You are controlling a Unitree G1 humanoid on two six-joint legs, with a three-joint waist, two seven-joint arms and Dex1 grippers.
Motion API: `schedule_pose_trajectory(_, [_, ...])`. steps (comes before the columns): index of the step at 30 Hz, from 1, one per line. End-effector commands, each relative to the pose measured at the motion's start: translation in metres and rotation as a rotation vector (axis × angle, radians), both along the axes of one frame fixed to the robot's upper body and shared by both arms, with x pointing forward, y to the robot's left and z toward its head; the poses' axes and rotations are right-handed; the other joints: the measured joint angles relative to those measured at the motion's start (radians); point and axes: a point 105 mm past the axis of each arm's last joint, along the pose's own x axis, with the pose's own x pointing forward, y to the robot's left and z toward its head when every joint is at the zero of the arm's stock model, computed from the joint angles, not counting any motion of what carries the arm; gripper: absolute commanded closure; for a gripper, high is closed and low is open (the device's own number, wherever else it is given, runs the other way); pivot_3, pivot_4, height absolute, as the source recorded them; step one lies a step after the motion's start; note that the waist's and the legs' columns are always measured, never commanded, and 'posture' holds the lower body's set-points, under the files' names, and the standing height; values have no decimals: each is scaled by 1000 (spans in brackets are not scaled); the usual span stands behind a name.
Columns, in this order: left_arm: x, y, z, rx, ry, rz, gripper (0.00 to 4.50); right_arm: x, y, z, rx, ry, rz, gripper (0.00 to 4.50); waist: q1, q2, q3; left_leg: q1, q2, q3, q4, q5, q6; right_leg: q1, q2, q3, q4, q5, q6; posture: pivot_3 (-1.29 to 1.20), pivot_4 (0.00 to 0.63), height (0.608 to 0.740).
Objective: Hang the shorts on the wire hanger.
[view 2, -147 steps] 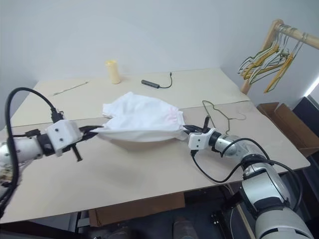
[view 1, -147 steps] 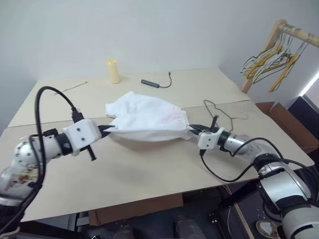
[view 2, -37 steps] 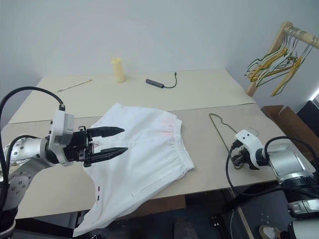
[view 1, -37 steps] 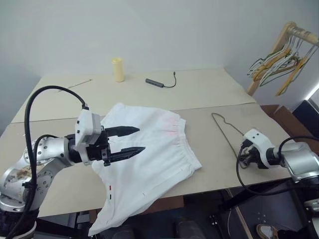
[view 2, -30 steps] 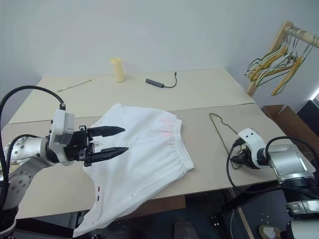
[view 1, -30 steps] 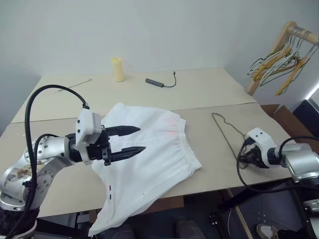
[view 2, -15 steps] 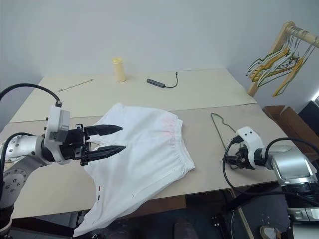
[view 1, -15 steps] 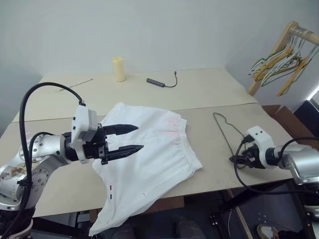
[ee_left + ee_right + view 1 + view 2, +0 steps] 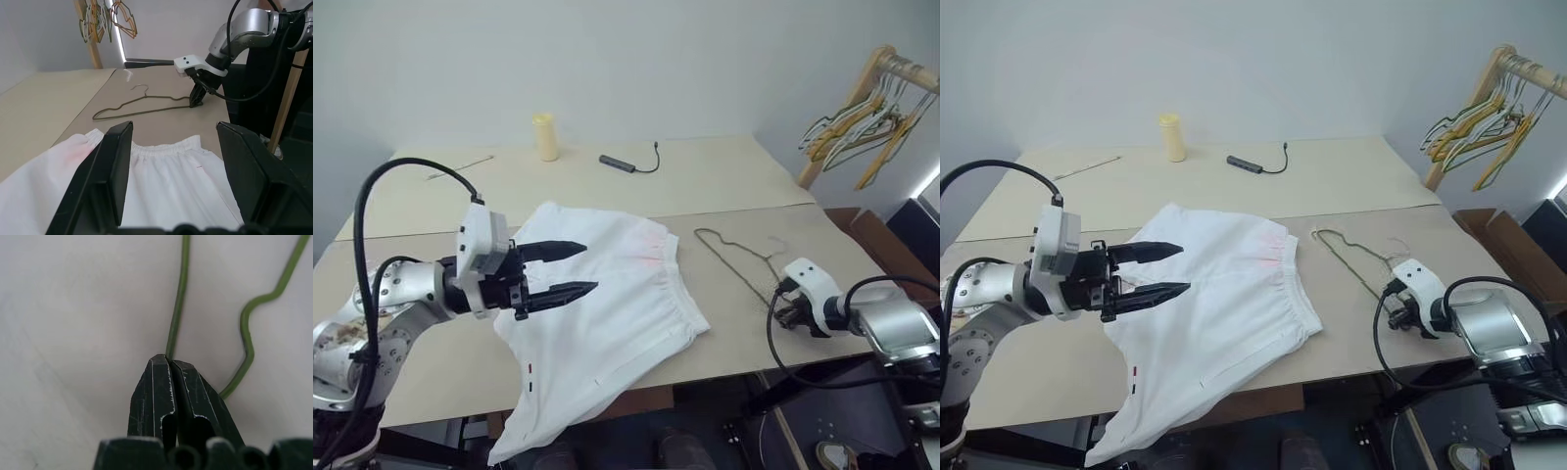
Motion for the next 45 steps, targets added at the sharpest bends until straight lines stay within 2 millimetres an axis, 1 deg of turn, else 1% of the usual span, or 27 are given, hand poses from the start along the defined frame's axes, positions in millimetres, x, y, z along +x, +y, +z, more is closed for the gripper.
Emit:
schedule_pose_trajectory(1, [1, -4, 9, -15, -33, -5, 1546, 15, -14, 16, -124, -120, 10, 4476, 1, 0, 0, 0, 0, 0, 0, 0, 0, 0, 0, 0, 0, 0, 0, -135, 37, 740])
schedule_pose_trajectory(4, [11, -5, 8, -25, -39, 43, 1546, 35, -11, 44, -184, -328, 60, 4476, 1, 2, 1, -1, -1, 1, 0, 0, 0, -2, 0, 1, 0, 0, 1, -142, 28, 740])
schedule_pose_trajectory(8, [31, -3, 15, -68, -41, 119, 1546, 52, 2, 86, -223, -619, 139, 4476, 1, 2, 1, -4, 0, 0, 0, 0, 0, -5, 0, 1, 1, 1, 0, -151, 13, 740])
schedule_pose_trajectory(9, [39, -1, 19, -82, -40, 151, 1546, 54, 7, 96, -229, -681, 159, 4476, 0, 3, 1, -5, 0, 0, 0, 0, 0, -5, 1, 1, 1, 1, 0, -153, 11, 740])
schedule_pose_trajectory(11, [57, 4, 25, -97, -19, 215, 1546, 56, 23, 119, -288, -878, 276, 4476, -1, 3, 1, -5, 0, 0, 0, 0, 0, -5, 0, 1, 1, 1, 1, -163, 2, 740])
schedule_pose_trajectory(13, [69, 10, 33, -119, 0, 250, 1546, 53, 36, 131, -363, -1008, 389, 4476, -5, 3, 1, -5, -1, 0, 1, 0, 0, -5, 0, 1, 1, 1, 2, -166, 0, 740])
schedule_pose_trajectory(14, [74, 14, 37, -129, 8, 261, 1546, 52, 40, 136, -440, -1080, 450, 4476, -7, 3, 1, -5, -1, 0, 1, 0, 0, -5, 0, 1, 1, 0, 3, -169, 0, 740])
schedule_pose_trajectory(16, [83, 21, 46, -150, 24, 273, 1546, 49, 49, 140, -597, -1190, 596, 4476, -12, 3, 0, -7, -1, 0, 1, 0, 0, -7, 0, 1, 1, 0, 3, -172, 0, 740])
schedule_pose_trajectory(19, [90, 28, 54, -154, 52, 258, 1546, 47, 55, 139, -759, -1297, 764, 4476, -26, 3, 0, -13, -2, 1, 2, 0, 0, -14, -1, 1, 2, 2, 3, -177, 0, 740])
schedule_pose_trajectory(21, [91, 29, 54, -113, 73, 224, 1546, 50, 57, 140, -853, -1364, 848, 4476, -37, 3, 0, -16, -2, 1, 2, 0, 0, -17, -1, 2, 2, 2, 3, -178, 0, 740])
schedule_pose_trajectory(23, [90, 29, 51, -90, 114, 175, 1546, 52, 60, 142, -902, -1413, 897, 4476, -56, 3, 0, -17, -2, 1, 2, 1, 0, -18, -1, 3, 2, 2, 3, -181, 0, 740])
schedule_pose_trajectory(25, [88, 27, 47, -79, 172, 119, 1546, 54, 65, 148, -910, -1465, 919, 4476, -65, 3, 0, -17, -2, 1, 2, 1, -1, -18, -1, 3, 3, 2, 3, -183, 0, 740])
schedule_pose_trajectory(26, [87, 26, 43, -61, 188, 93, 1214, 55, 68, 150, -910, -1489, 933, 4500, -73, 3, 0, -16, -2, 1, 2, 1, -1, -18, -1, 3, 3, 2, 3, -184, 0, 740])
schedule_pose_trajectory(27, [87, 25, 40, -44, 199, 78, 1072, 55, 70, 151, -902, -1505, 937, 4500, -80, 3, 0, -16, -2, 1, 2, 1, -1, -17, -1, 3, 3, 2, 3, -184, 0, 740])
schedule_pose_trajectory(30, [91, 21, 28, 37, 218, 48, 94, 55, 77, 155, -887, -1542, 963, 4500, -89, 3, 0, -14, -2, 0, 2, 1, -1, -16, -1, 3, 4, 2, 3, -184, 0, 740])
schedule_pose_trajectory(31, [91, 19, 26, 56, 226, 26, 19, 54, 79, 157, -877, -1556, 965, 4500, -92, 3, 0, -14, -2, 0, 2, 1, -1, -15, -1, 3, 4, 2, 3, -184, 0, 740])
schedule_pose_trajectory(34, [103, 11, 17, 103, 245, 16, 19, 52, 89, 164, -859, -1595, 988, 4500, -98, 3, 0, -13, -2, 0, 2, 1, -1, -14, -1, 3, 4, 2, 4, -187, 0, 740])
schedule_pose_trajectory(39, [111, -1, 5, 151, 277, -28, 19, 51, 98, 169, -854, -1618, 1026, 4500, -107, 3, 0, -13, -2, -2, 2, 1, -1, -15, -1, 4, 4, 3, 4, -193, 0, 740])
schedule_pose_trajectory(41, [109, -6, 1, 166, 286, -68, 19, 51, 100, 170, -858, -1623, 1033, 4500, -110, 3, 0, -13, -2, -3, 2, 2, -1, -14, -1, 4, 4, 3, 4, -196, 0, 740])
schedule_pose_trajectory(45, [100, -16, -10, 225, 300, -159, 19, 52, 103, 172, -877, -1616, 1049, 4500, -116, 3, 0, -12, -2, -4, 2, 2, -1, -15, -1, 5, 5, 3, 4, -203, 0, 740])
